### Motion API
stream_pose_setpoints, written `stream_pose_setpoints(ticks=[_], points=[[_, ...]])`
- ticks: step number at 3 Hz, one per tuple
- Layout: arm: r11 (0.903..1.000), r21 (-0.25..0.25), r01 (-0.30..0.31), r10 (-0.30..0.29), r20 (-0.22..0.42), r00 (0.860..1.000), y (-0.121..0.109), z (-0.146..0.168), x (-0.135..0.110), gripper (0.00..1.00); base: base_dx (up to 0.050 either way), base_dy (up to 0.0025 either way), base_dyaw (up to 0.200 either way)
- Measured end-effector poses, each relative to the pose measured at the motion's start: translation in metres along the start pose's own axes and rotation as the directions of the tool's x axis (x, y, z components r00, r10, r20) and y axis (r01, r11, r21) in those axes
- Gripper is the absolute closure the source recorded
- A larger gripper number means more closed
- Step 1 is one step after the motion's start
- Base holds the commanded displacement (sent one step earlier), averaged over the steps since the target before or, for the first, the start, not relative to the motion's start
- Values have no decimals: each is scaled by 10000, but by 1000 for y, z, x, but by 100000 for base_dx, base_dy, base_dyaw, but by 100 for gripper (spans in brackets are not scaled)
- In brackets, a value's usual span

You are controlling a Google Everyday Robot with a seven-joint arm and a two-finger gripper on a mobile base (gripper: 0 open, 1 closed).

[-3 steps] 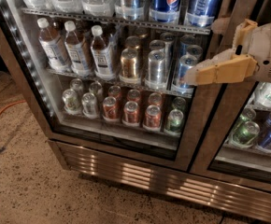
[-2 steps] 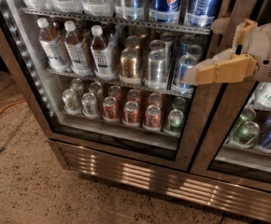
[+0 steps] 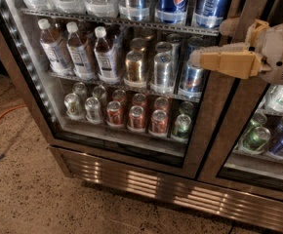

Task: Open left fridge door

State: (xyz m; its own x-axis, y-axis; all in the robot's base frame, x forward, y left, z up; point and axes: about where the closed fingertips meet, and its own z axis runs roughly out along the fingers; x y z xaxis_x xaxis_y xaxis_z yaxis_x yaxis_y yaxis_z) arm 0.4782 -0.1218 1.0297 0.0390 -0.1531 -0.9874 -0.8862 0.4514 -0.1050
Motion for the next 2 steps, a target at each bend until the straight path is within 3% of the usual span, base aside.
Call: stream_pose_setpoints(ticks=[2], points=[[10000, 0, 1, -1, 0, 10000, -2, -9, 1, 88, 0, 0, 0]])
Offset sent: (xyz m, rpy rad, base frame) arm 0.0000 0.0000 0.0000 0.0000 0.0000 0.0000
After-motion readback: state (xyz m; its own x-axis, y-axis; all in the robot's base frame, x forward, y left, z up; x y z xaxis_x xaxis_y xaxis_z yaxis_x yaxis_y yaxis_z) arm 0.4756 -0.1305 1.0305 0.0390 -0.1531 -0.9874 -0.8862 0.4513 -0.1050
